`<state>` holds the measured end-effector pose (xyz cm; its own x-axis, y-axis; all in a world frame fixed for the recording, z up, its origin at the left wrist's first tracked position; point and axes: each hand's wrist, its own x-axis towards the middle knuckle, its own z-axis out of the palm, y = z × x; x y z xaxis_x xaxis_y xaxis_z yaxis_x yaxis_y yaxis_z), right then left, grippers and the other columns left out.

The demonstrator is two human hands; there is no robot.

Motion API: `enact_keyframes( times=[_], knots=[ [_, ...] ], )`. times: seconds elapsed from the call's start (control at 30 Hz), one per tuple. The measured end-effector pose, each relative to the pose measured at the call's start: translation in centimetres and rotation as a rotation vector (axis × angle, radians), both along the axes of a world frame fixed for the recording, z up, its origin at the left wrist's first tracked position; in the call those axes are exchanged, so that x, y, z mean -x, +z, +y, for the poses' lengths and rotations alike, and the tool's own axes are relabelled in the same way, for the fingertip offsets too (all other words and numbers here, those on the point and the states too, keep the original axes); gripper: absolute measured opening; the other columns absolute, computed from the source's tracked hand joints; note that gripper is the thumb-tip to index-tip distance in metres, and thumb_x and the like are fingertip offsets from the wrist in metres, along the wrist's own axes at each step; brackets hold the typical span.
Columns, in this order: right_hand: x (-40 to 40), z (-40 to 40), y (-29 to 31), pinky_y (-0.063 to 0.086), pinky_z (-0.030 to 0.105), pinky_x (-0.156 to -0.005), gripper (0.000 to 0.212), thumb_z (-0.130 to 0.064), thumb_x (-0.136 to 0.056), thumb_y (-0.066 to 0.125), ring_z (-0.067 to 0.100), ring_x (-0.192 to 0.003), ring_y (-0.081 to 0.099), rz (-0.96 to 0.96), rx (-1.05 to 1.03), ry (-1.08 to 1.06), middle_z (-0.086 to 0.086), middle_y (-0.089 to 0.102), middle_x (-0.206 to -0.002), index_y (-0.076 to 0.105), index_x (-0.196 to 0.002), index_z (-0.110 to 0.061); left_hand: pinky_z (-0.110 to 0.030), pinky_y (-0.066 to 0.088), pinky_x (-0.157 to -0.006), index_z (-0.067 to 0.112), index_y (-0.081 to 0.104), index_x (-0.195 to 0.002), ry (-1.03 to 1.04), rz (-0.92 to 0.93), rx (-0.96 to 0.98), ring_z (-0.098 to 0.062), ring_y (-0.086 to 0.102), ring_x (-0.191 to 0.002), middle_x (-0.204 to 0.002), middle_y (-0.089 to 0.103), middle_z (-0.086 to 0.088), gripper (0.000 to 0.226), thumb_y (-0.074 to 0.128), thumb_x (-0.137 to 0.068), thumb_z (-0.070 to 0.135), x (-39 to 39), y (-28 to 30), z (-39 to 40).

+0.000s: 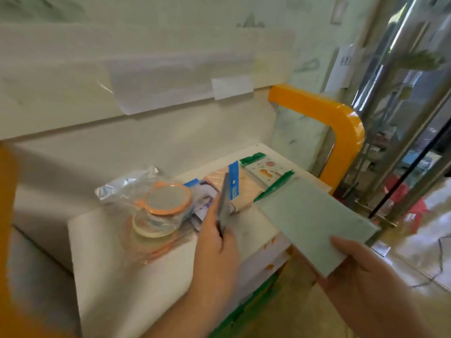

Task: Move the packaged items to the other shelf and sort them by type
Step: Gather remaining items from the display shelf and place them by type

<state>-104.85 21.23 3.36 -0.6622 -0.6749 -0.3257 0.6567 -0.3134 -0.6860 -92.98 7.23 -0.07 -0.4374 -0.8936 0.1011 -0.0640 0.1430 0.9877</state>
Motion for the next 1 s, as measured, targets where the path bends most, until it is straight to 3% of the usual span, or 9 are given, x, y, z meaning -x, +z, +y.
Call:
enact_keyframes(
  times=[0.1,0.2,0.3,0.43,0.53,0.63,0.8,0.9,1.0],
  knots=[
    [2.4,-1.9,-0.6,0.06,0.05,-0.077,0.039,-0.006,-0.092,0.049,0.034,-0.095,0.073,0.043,-0.099,-0.015,0.015,0.071,-0.116,0.058,-0.128,-0.018,-0.019,0.041,-0.106,0.044,0.026,-0.15,-0.082,-0.226,0.27,0.012,0.046,-0.122,-0.144,0.048,0.011,0.071,0.043,-0.097,-0.001,1.9,-1.3,-2.3],
    [4.5,-3.9,-0.7,0.055,0.04,-0.083,0.027,-0.01,-0.093,0.054,0.03,-0.105,0.067,0.173,-0.209,0.009,0.007,0.071,-0.117,0.064,-0.117,-0.018,-0.042,0.023,-0.123,0.022,0.022,-0.159,-0.12,-0.45,0.513,-0.018,0.027,-0.15,-0.164,0.028,-0.001,0.079,0.04,-0.089,-0.009,3.6,-2.8,-4.7],
    [6.8,-5.9,-0.9,0.05,0.037,-0.082,0.018,-0.013,-0.097,0.053,0.022,-0.098,0.062,0.324,-0.303,0.093,-0.002,0.067,-0.107,0.062,-0.098,-0.029,-0.038,0.003,-0.123,0.022,0.012,-0.16,-0.131,-0.692,0.613,-0.027,0.008,-0.155,-0.168,0.01,-0.006,0.088,0.042,-0.084,-0.012,5.1,-3.3,-6.0],
    [10.3,-7.8,-1.7,0.046,0.031,-0.076,0.011,-0.022,-0.099,0.054,0.013,-0.09,0.057,0.627,-0.465,0.257,-0.006,0.062,-0.1,0.056,-0.096,-0.033,-0.054,0.014,-0.123,0.033,0.018,-0.157,-0.145,-0.983,0.641,-0.03,0.005,-0.155,-0.169,0.012,-0.006,0.083,0.045,-0.084,0.004,6.1,-5.2,-7.1],
    [12.8,-9.0,-2.1,0.044,0.022,-0.062,0.011,-0.026,-0.102,0.048,0.003,-0.078,0.058,0.924,-0.502,0.445,-0.005,0.064,-0.093,0.058,-0.1,-0.028,-0.057,0.033,-0.112,0.032,0.045,-0.138,-0.096,-1.064,0.587,-0.03,0.027,-0.148,-0.155,0.037,-0.004,0.054,0.035,-0.085,0.031,6.5,-5.7,-7.4],
    [15.2,-10.5,-2.9,0.048,0.008,-0.064,0.023,-0.03,-0.102,0.044,-0.016,-0.089,0.059,1.231,-0.408,0.599,-0.02,0.063,-0.103,0.052,-0.111,-0.049,-0.051,0.03,-0.118,0.021,0.054,-0.137,0.004,-1.14,0.64,-0.03,0.035,-0.146,-0.153,0.046,-0.009,0.055,0.035,-0.092,0.045,7.2,-5.7,-7.0],
    [19.4,-12.7,-6.1,0.039,0.025,-0.107,0.051,-0.025,-0.101,0.046,-0.007,-0.126,0.04,1.643,-0.31,0.663,-0.025,0.042,-0.142,0.028,-0.136,-0.057,-0.052,0.031,-0.118,0.019,0.055,-0.136,0.107,-1.251,0.655,-0.033,0.038,-0.145,-0.153,0.047,-0.013,0.059,0.03,-0.098,0.057,8.9,-5.7,-6.5],
    [20.7,-13.5,-6.8,0.031,0.034,-0.115,0.061,-0.016,-0.099,0.05,0.006,-0.136,0.035,1.829,-0.304,0.618,-0.02,0.038,-0.147,0.023,-0.142,-0.05,-0.049,0.03,-0.119,0.02,0.056,-0.134,0.138,-1.286,0.644,-0.029,0.038,-0.145,-0.152,0.048,-0.009,0.056,0.029,-0.098,0.054,9.5,-5.8,-6.7],
    [22.0,-14.0,-7.3,0.035,0.039,-0.111,0.065,-0.008,-0.092,0.059,0.018,-0.135,0.043,1.971,-0.31,0.54,-0.006,0.046,-0.149,0.036,-0.147,-0.033,-0.046,0.023,-0.123,0.021,0.047,-0.145,0.173,-1.305,0.613,-0.024,0.028,-0.151,-0.159,0.039,-0.005,0.062,0.019,-0.099,0.051,9.8,-6.1,-6.5]
  ],
)
